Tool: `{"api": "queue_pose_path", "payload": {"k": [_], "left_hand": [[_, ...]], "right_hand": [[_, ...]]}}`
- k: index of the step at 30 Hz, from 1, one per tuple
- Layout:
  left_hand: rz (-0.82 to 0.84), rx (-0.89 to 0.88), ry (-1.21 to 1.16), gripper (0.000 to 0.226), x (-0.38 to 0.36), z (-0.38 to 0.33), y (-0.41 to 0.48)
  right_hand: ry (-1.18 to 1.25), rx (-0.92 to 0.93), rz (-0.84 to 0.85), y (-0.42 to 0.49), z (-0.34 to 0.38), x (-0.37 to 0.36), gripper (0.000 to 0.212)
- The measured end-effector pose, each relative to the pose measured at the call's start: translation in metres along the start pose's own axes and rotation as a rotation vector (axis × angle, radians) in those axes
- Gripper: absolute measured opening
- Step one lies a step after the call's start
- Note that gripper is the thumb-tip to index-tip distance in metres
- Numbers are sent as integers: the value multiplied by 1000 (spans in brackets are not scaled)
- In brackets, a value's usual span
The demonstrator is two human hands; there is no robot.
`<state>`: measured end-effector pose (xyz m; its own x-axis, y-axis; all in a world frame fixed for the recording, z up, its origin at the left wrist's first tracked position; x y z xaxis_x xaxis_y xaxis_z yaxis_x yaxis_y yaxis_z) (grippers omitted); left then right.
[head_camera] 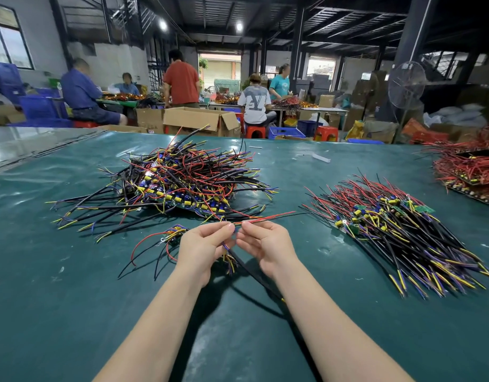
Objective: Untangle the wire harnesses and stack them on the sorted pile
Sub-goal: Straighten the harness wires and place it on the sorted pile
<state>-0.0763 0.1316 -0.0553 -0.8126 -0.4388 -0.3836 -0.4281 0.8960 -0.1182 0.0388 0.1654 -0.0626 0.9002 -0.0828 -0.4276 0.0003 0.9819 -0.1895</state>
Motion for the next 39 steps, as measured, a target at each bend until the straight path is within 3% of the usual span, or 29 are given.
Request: {"api": "queue_pose_path", "payload": {"k": [6, 13, 22, 27, 34, 39], "left_hand": [[-7, 60, -49, 10, -4, 6, -1], [4, 19, -12, 10, -6, 1, -4], [-3, 43, -59, 9, -10, 10, -8], [12, 125, 27, 13, -10, 17, -6], [40, 165, 164, 20, -15, 20, -5], [18, 231, 40, 22, -15, 21, -8]], "right_hand": [[-69, 158, -110, -3, 6, 2, 21], [-51, 97, 37, -7, 4, -5, 19], [-88, 235, -60, -2, 8, 0, 22], [-193, 257, 30, 0, 10, -1, 26], [-153, 162, 127, -1, 6, -3, 22], [-205, 95, 208, -6, -4, -10, 17]]}}
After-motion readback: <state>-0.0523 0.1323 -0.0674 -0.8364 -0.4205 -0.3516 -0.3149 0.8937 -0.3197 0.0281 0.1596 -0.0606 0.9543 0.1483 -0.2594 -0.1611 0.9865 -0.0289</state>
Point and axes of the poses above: each hand's wrist, its own y-axis towards the middle knuckle, its own x-axis out of the back of the hand, z = x × y, the point moved 8 cm from there along y, towards the middle knuckle, and after that the axes turned 12 degrees about -z, right-handed, at the moved point
